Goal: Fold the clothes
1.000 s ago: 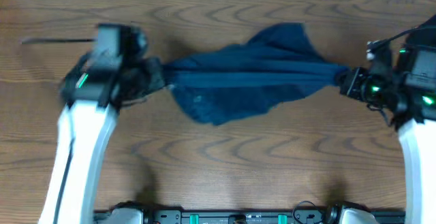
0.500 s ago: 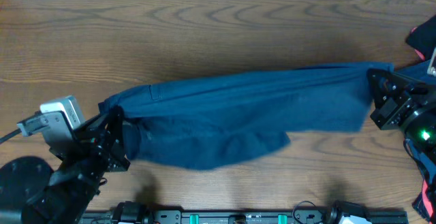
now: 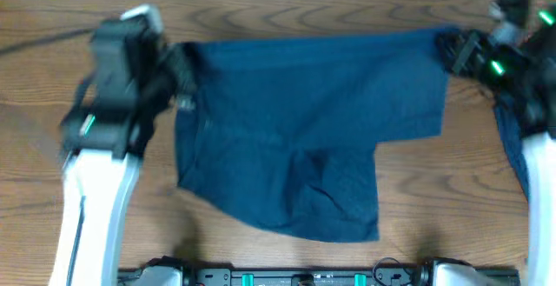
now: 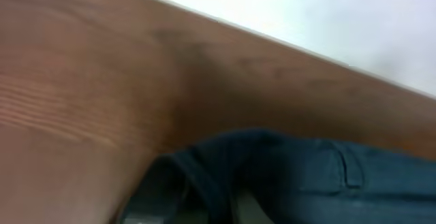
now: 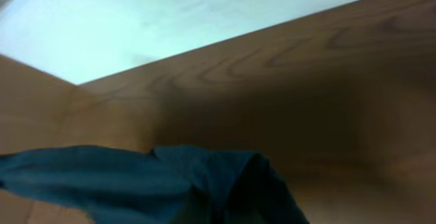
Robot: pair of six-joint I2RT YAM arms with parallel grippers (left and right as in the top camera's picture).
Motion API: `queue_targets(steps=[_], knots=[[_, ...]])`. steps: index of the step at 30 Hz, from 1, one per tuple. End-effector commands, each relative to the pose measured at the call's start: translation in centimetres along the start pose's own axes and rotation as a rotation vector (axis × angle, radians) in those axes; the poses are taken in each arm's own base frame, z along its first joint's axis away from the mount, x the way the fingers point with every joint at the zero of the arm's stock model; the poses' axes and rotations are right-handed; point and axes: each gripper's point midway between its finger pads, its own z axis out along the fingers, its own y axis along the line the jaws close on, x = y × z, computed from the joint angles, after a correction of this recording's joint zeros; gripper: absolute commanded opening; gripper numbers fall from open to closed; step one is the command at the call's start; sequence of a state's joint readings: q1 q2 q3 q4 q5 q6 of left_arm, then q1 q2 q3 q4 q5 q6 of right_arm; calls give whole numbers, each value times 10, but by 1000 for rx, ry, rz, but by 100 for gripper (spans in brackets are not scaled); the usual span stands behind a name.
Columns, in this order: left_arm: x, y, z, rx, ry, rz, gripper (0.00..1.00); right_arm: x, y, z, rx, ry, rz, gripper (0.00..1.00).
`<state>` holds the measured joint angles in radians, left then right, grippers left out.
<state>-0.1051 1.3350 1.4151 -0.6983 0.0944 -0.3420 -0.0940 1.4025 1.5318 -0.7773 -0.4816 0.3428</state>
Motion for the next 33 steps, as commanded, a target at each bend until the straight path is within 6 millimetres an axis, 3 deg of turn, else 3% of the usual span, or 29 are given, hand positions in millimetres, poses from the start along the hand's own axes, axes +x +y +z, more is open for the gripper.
queue_targets(steps=[1, 3, 4, 5, 7, 8, 11, 17, 21, 23, 25, 29, 33], knots=[[-2, 35, 63, -156, 30, 16, 6, -3, -33, 68, 89, 25, 34, 1], [-2, 38, 97, -160, 38, 14, 6, -5, -40, 119, 59, 18, 20, 4], [-2, 41, 112, -165, 40, 12, 7, -6, -46, 144, 44, 7, 11, 31], [-3, 43, 121, -169, 42, 9, 17, -5, -51, 163, 37, 2, -5, 43], [-5, 52, 128, -199, 47, 3, 53, 7, -69, 189, 49, 33, 4, 86], [-8, 60, 124, -231, 49, 9, 61, 14, -77, 195, 55, 57, 21, 97], [-17, 80, 97, -312, 62, 59, 81, 31, -95, 195, 64, 134, 58, 99], [-8, 101, 48, -371, 123, 33, 100, 73, -109, 166, 108, 327, 79, 99], [21, 121, 28, -435, 241, -32, 98, 121, -116, 142, 176, 530, 152, 85], [38, 133, 20, -477, 313, -82, 98, 144, -124, 129, 253, 622, 176, 69], [52, 143, 14, -511, 369, -124, 98, 162, -131, 118, 325, 690, 176, 61], [73, 154, 12, -497, 456, -192, 98, 195, -142, 103, 435, 801, 159, 57], [85, 159, 15, -462, 491, -248, 98, 228, -143, 103, 438, 870, 156, 51]])
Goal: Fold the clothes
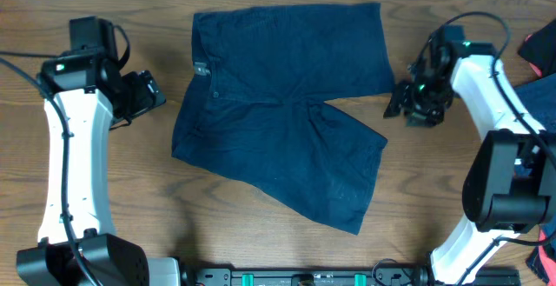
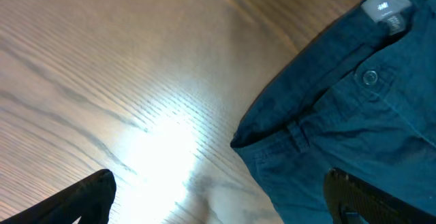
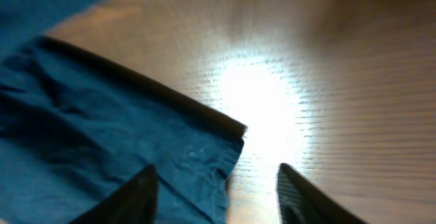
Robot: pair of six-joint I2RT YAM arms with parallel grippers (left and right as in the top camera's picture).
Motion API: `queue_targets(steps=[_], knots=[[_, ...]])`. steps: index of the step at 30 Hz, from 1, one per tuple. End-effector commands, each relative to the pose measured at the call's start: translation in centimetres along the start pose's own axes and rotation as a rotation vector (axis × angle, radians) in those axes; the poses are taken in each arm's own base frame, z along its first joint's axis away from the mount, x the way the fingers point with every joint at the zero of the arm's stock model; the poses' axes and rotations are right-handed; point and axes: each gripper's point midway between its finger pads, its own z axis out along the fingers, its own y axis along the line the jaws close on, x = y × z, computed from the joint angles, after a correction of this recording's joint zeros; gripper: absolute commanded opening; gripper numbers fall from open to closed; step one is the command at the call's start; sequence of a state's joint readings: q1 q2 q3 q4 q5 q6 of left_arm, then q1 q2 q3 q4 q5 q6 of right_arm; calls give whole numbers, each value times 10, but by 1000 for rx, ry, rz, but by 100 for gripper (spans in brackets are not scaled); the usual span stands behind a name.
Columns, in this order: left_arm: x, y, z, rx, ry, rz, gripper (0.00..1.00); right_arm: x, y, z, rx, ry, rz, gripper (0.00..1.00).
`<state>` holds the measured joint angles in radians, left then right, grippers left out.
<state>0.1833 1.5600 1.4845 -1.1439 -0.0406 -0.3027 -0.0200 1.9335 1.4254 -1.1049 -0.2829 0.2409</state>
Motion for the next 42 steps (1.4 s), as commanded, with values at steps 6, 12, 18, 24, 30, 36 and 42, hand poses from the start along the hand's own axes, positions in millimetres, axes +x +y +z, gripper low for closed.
queue_targets(steps=[6, 12, 18, 24, 30, 36, 42], knots=[[24, 4, 25, 17, 105, -35, 98, 34, 1, 53, 28, 38, -57, 39], [34, 7, 37, 6, 134, -33, 98, 28, 17, 60, -56, 4, -78, 4], [37, 8, 39, 2, 144, -32, 98, 6, 4, 30, -51, -56, -36, 1], [42, -4, 38, 71, 172, -18, 98, -42, -42, -32, -28, -269, 81, 1], [47, -6, 40, 81, 187, -15, 98, -50, -53, -40, -71, -299, 120, 27], [80, -32, 58, 226, 295, 5, 98, -46, -52, -39, -68, -283, 120, 61], [121, -75, 77, 414, 386, 57, 99, -35, -54, -36, -61, -236, 134, 61]])
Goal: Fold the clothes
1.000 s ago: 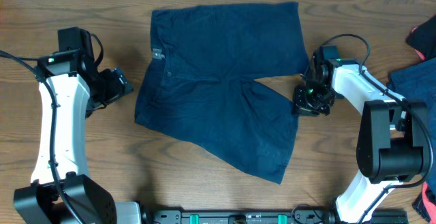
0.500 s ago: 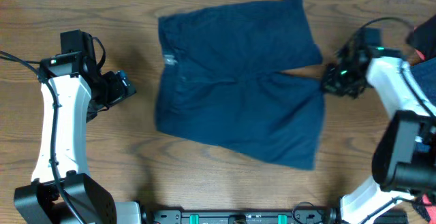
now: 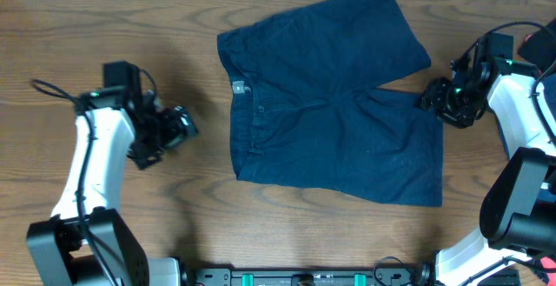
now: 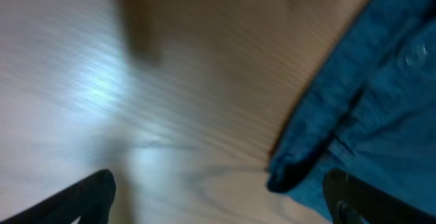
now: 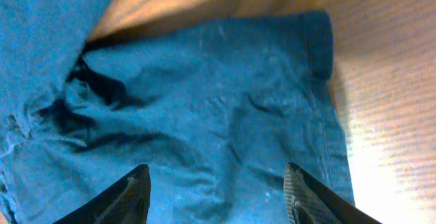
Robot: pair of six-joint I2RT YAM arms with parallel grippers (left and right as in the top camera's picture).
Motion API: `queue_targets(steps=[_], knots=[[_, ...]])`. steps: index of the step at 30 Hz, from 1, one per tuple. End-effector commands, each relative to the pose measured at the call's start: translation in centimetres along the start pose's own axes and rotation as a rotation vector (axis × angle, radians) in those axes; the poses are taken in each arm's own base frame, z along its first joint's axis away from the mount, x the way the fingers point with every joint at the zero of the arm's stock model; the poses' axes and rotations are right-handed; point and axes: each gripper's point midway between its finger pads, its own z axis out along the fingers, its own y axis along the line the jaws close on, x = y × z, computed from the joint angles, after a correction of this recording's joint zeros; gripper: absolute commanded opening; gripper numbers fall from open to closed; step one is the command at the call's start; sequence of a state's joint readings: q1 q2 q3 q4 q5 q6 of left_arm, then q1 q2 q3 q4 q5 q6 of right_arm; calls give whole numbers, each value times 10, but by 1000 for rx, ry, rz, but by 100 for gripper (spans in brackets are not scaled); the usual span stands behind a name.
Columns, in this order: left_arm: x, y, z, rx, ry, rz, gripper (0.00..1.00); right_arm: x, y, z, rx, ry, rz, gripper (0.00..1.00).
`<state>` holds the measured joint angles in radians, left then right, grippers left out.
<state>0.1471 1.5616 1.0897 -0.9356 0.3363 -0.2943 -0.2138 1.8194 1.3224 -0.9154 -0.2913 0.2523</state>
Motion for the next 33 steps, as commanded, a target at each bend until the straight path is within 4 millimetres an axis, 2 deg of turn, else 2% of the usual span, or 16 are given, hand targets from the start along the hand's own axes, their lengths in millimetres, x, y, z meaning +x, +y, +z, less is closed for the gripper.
queue_targets(steps=[1, 3, 6, 9, 12, 14, 18, 22, 28, 33], knots=[[21, -30, 20, 139, 70, 66, 98, 2, 2, -1, -4, 7, -5, 61], [20, -44, 30, 158, 38, 166, 93, 4, 2, -1, -2, 14, -4, 61], [15, -68, 38, 196, -35, 345, 89, 7, 3, -1, -5, 27, -4, 59], [-1, -101, 36, 256, -158, 486, 87, 11, 7, 1, -6, 41, -13, 58], [-19, -123, 31, 303, -261, 540, 87, 17, 13, 2, -4, 57, -34, 57], [-28, -130, 33, 321, -292, 536, 86, 21, 18, 4, -2, 71, -47, 56], [-39, -135, 48, 330, -276, 538, 86, 28, 26, 6, -3, 90, -103, 55], [-48, -157, 62, 409, -215, 566, 82, 32, 32, 8, -5, 97, -124, 55], [-68, -167, 77, 403, -209, 588, 82, 36, 37, 9, -4, 109, -140, 55], [-69, -166, 96, 390, -188, 588, 81, 37, 38, 10, -5, 111, -143, 56]])
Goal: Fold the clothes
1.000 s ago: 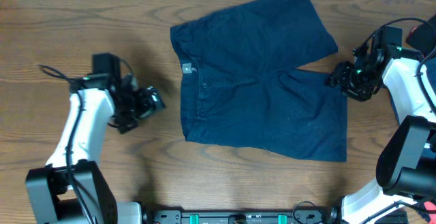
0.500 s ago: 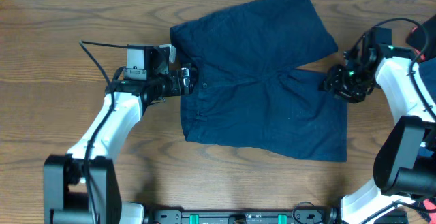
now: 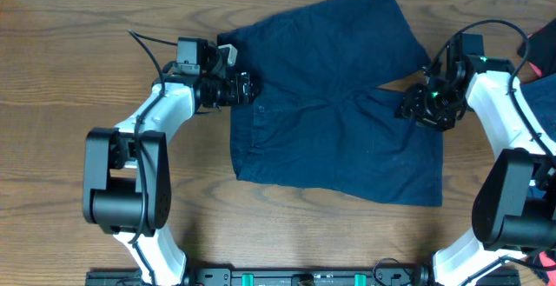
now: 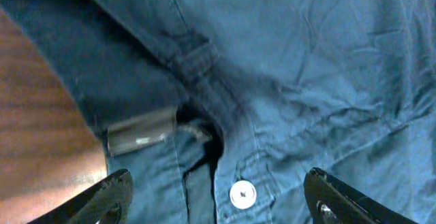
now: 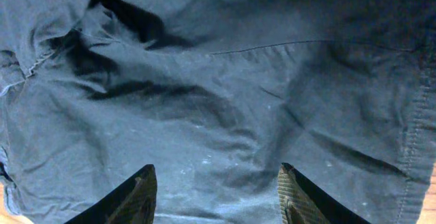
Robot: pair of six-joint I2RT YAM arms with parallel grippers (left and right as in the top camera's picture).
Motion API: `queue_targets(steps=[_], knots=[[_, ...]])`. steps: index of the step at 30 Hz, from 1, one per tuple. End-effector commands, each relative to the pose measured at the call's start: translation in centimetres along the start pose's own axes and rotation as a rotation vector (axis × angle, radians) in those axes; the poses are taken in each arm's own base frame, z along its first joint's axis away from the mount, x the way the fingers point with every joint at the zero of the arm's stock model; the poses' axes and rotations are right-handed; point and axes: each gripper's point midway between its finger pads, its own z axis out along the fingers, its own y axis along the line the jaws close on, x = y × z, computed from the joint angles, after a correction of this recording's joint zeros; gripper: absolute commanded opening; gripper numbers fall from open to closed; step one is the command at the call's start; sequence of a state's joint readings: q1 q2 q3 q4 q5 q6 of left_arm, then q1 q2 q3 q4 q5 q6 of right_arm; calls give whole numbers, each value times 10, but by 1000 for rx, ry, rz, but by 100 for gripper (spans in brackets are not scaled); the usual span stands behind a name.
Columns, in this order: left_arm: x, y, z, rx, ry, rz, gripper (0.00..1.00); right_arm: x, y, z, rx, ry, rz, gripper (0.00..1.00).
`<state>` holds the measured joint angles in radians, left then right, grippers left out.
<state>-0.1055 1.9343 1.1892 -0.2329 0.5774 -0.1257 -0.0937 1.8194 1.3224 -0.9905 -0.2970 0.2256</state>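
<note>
Dark navy shorts (image 3: 330, 95) lie spread flat on the wooden table, waistband to the left and both legs to the right. My left gripper (image 3: 241, 88) is open over the upper part of the waistband. In the left wrist view it (image 4: 221, 203) straddles the fly and a white button (image 4: 243, 194). My right gripper (image 3: 415, 108) is open over the near leg, close to the split between the legs. The right wrist view shows only wrinkled blue fabric between its fingers (image 5: 139, 200).
More clothing lies at the table's right edge: something red (image 3: 546, 38) and a dark blue piece (image 3: 543, 103). The table's far edge runs just behind the upper leg of the shorts. Bare wood (image 3: 104, 173) surrounds the shorts.
My left gripper has moved from bare wood left of the shorts onto the waistband. My right gripper has shifted left from the leg's outer edge onto the fabric. The shorts lie as before.
First the shorts hung stretched between both grippers at the far side of the table. Then they lay flat with both grippers open beside them. Later they lay farther right and turned, grippers off either side. Now both open grippers are over the fabric.
</note>
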Motion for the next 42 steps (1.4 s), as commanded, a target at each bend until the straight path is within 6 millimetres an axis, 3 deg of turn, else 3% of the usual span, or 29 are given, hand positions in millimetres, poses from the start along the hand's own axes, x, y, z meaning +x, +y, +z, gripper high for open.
queue_targets(steps=[1, 8, 17, 18, 20, 24, 28, 30, 33, 37, 42], knots=[[3, 0, 14, 16, 23, 25, 80, 1, 5, 0, -9, 2, -24, 56], [17, -5, 41, 30, 63, 49, 65, 2, 5, 0, -10, 6, -23, 55], [22, -20, 48, 47, 73, 85, 38, 3, 5, 0, -9, 9, -22, 55], [22, -20, 48, 46, 76, 82, 38, 3, 5, 0, -9, 9, -22, 55], [24, -17, 46, 35, 84, 72, 50, 3, 5, 0, -9, 11, -22, 55], [24, -7, 43, 10, 86, 53, 51, 3, 5, 0, -7, 12, -26, 55], [20, -15, 45, 38, 69, 69, 49, 3, 5, 0, -8, 12, -25, 55], [19, -21, 47, 52, 65, 84, 39, 3, 5, 0, -8, 12, -25, 55], [20, -25, 48, 56, 66, 91, 9, 3, 5, 0, -7, 12, -25, 55], [15, -30, 40, 93, 56, 83, 6, 3, 3, 0, -1, 10, -25, 55], [-9, -36, -3, 114, -17, 58, 6, -2, -4, 0, 45, -11, -27, 55]])
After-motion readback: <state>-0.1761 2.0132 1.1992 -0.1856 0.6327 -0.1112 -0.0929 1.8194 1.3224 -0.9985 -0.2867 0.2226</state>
